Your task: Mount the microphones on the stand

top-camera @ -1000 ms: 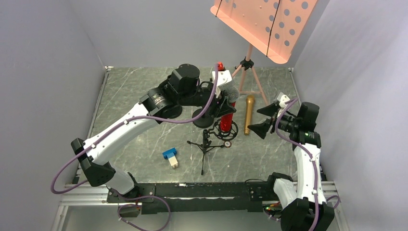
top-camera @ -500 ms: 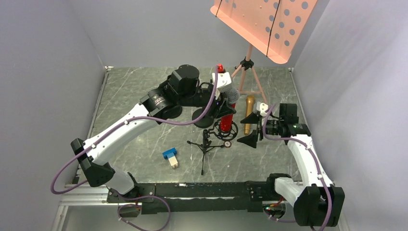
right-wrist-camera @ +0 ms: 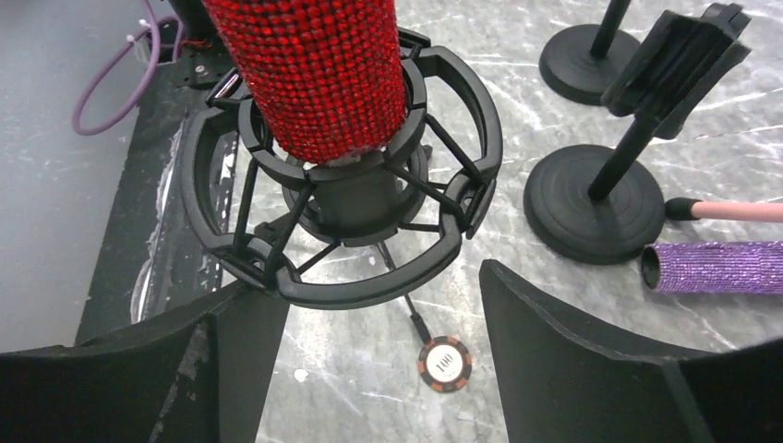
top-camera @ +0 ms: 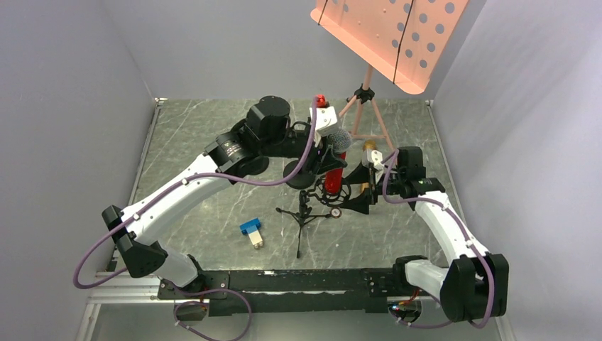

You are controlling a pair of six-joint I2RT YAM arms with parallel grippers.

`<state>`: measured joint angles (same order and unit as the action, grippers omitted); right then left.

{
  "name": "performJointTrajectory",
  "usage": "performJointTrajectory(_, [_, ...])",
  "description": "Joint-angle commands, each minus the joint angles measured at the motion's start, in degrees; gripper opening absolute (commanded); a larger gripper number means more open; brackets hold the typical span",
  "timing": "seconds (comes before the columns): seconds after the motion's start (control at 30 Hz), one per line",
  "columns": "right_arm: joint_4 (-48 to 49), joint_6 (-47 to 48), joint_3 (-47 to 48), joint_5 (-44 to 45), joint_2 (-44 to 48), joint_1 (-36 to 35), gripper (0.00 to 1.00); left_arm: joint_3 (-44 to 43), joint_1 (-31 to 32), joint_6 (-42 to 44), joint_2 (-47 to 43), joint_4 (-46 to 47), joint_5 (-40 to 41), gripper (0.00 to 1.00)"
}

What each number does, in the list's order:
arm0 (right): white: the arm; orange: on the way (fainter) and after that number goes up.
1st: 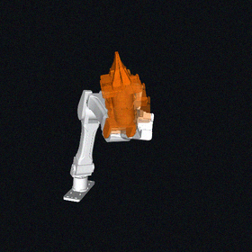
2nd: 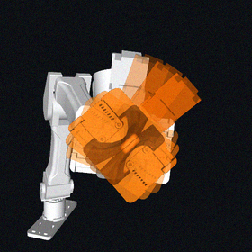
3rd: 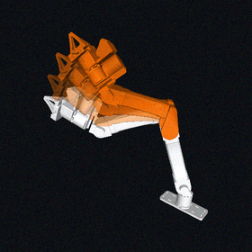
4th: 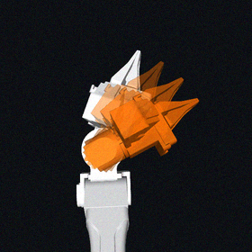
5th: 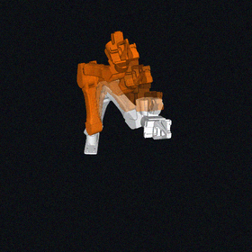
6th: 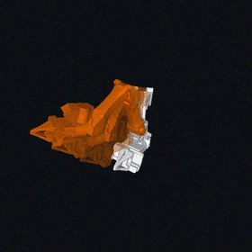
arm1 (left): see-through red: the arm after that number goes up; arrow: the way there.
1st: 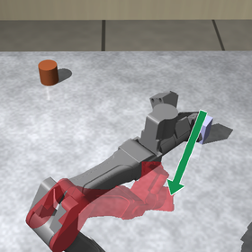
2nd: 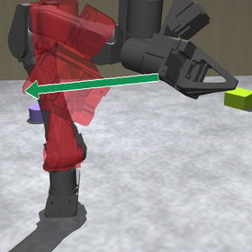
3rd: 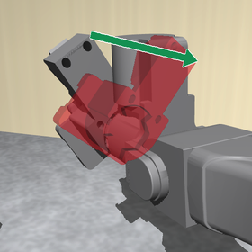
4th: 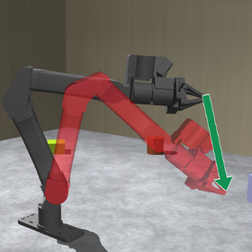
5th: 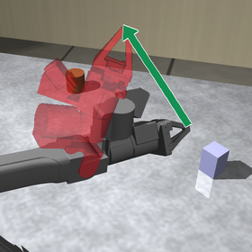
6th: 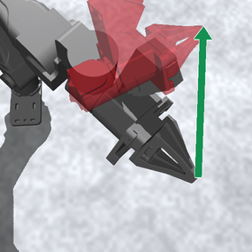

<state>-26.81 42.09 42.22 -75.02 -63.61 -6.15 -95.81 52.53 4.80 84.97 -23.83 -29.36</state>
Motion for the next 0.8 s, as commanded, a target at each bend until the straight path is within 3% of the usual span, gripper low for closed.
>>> performJointTrajectory(0.0, [14.9,-8.4,-1.4,-3.0,3.9,-2.1,0.77,2.5,-0.5,-0.8,1.5,-6.6,-1.7,0.00])
performJointTrajectory(0.13, [13.4,-8.4,-0.4,-4.6,3.5,-2.8,0.72,3.4,-0.8,-1.4,1.8,-6.0,-2.4,0.00])
performJointTrajectory(0.5, [14.3,-8.9,-1.2,-3.9,3.8,-2.9,0.72,5.9,-2.3,-6.2,2.4,-7.0,-6.5,0.00])
performJointTrajectory(0.77, [13.8,-8.1,-1.6,-4.1,4.2,-2.9,0.72,13.8,-2.9,-10.6,1.8,-0.2,-8.2,0.00])
